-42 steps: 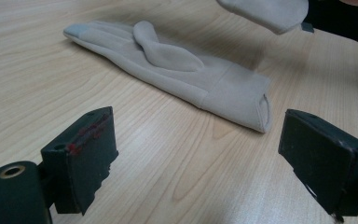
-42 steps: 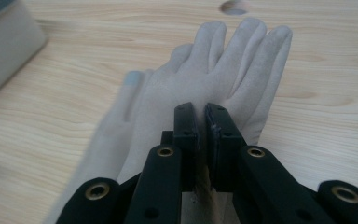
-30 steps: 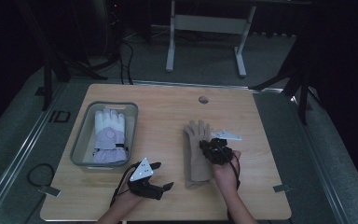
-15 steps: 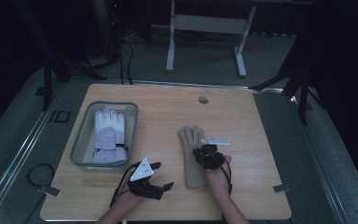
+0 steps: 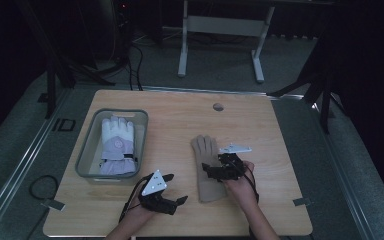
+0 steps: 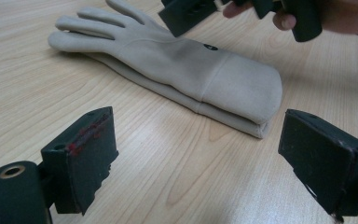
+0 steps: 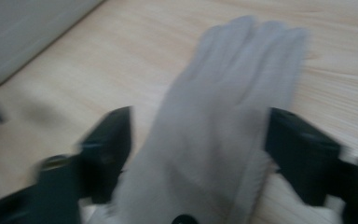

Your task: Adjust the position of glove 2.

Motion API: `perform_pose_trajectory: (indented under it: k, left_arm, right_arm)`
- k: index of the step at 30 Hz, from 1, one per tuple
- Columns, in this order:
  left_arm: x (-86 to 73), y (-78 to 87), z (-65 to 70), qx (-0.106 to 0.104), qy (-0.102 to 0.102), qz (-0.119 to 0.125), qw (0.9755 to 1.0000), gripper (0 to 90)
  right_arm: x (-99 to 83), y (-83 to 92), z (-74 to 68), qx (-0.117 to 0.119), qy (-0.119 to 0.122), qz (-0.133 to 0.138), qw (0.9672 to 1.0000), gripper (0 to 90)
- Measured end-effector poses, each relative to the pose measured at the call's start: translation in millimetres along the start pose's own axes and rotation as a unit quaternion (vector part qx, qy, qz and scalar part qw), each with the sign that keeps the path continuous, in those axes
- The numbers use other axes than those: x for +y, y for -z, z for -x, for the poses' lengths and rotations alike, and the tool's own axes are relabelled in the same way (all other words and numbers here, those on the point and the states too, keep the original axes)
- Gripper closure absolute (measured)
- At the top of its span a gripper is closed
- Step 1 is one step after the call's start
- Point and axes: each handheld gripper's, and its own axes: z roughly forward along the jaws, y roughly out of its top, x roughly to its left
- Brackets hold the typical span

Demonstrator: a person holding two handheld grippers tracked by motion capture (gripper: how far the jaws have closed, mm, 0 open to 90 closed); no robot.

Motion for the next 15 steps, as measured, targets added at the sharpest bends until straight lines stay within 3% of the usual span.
perform_pose_trajectory:
  k: [1,2,4,6,7,8,12,13,15]
  left_arm:
    - [0.0,0.0,0.0,0.000,0.000,0.000,1.0000,11.3]
    - [0.4,-1.5,1.1,-0.004,0.000,-0.005,1.0000,11.3]
    - [1.4,-2.4,2.2,-0.004,0.003,-0.013,0.9999,11.3]
    - [2.4,-2.5,2.6,-0.004,0.005,-0.016,0.9999,11.3]
    - [3.0,-2.3,2.6,-0.005,0.006,-0.017,0.9998,11.3]
    - [4.4,-2.1,2.5,-0.006,0.010,-0.018,0.9998,11.3]
    - [5.4,-2.0,2.7,-0.008,0.011,-0.022,0.9997,11.3]
    - [5.4,-2.8,2.7,-0.009,0.011,-0.023,0.9996,11.3]
    - [5.7,-5.2,3.3,-0.014,0.012,-0.031,0.9993,11.3]
  right_arm:
    - [0.0,0.0,0.0,0.000,0.000,0.000,1.0000,18.5]
    - [-1.4,1.2,4.5,0.030,0.011,-0.002,0.9995,14.6]
    - [-3.3,3.5,10.1,0.064,0.000,-0.006,0.9979,13.6]
    - [-4.5,5.5,12.0,0.075,-0.003,-0.001,0.9972,13.6]
    - [-5.5,8.0,13.2,0.074,0.005,0.006,0.9972,13.5]
    - [-6.5,12.1,14.6,0.066,0.030,0.005,0.9973,13.4]
    - [-6.8,15.3,17.9,0.062,0.048,0.007,0.9969,13.9]
    - [-5.7,20.0,27.0,0.068,0.069,-0.002,0.9953,14.9]
    - [-5.2,22.9,31.3,0.078,0.084,0.013,0.9933,15.1]
